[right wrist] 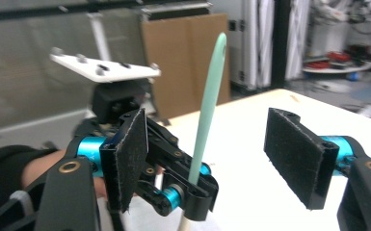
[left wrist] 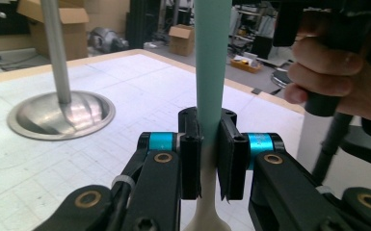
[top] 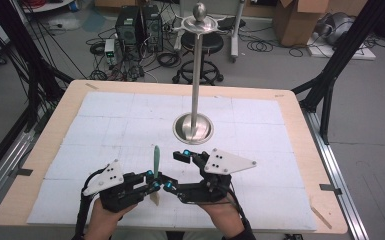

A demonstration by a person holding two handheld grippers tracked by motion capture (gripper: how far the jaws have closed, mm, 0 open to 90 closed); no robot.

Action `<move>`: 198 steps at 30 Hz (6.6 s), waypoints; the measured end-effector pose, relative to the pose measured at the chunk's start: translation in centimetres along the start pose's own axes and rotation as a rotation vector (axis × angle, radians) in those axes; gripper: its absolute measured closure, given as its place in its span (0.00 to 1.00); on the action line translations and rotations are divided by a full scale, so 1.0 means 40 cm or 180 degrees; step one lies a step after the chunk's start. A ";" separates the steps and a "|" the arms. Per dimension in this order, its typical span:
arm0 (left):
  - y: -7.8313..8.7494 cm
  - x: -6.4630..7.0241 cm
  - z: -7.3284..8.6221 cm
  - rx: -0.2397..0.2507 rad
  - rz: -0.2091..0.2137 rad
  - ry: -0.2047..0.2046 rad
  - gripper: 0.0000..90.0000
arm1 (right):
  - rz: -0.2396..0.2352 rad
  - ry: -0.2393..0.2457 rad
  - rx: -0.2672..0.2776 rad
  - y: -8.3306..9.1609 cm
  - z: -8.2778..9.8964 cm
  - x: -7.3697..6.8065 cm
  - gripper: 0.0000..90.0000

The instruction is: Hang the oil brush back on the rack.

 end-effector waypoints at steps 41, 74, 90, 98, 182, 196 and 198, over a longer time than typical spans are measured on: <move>0.000 0.009 -0.017 0.0110 -0.0066 -0.0064 0.81 | 0.0142 -0.0307 -0.0098 -0.055 -0.022 -0.024 0.91; 0.126 -0.126 0.002 0.0332 -0.0121 0.0148 0.19 | -0.0420 0.0087 -0.0155 -0.031 -0.228 0.218 0.91; 0.136 -0.129 0.003 0.0378 -0.0110 0.0172 0.19 | -0.0448 0.0093 -0.0076 -0.047 -0.361 0.323 0.91; 0.138 -0.129 0.005 0.0379 -0.0109 0.0184 0.19 | -0.0431 0.0061 -0.0122 -0.065 -0.388 0.364 0.91; 0.150 -0.161 0.011 0.0466 -0.0328 0.0294 0.20 | 0.1533 0.0090 -0.0251 0.334 0.174 0.308 0.19; 0.149 -0.154 0.012 0.0450 -0.0338 0.0247 0.20 | 0.1551 0.0059 -0.0276 0.334 0.184 0.304 0.19; 0.148 -0.154 0.012 0.0453 -0.0332 0.0254 0.20 | 0.1554 0.0064 -0.0279 0.334 0.185 0.305 0.19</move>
Point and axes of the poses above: each handheld gripper's, and its own axes: y roughly backward along the jaws, z roughly out of its underside, x roughly to its right, the point moved 5 cm from there along -y, roughly forward along the jaws, and after that the axes turned 8 degrees about z, right-handed, at the moved point
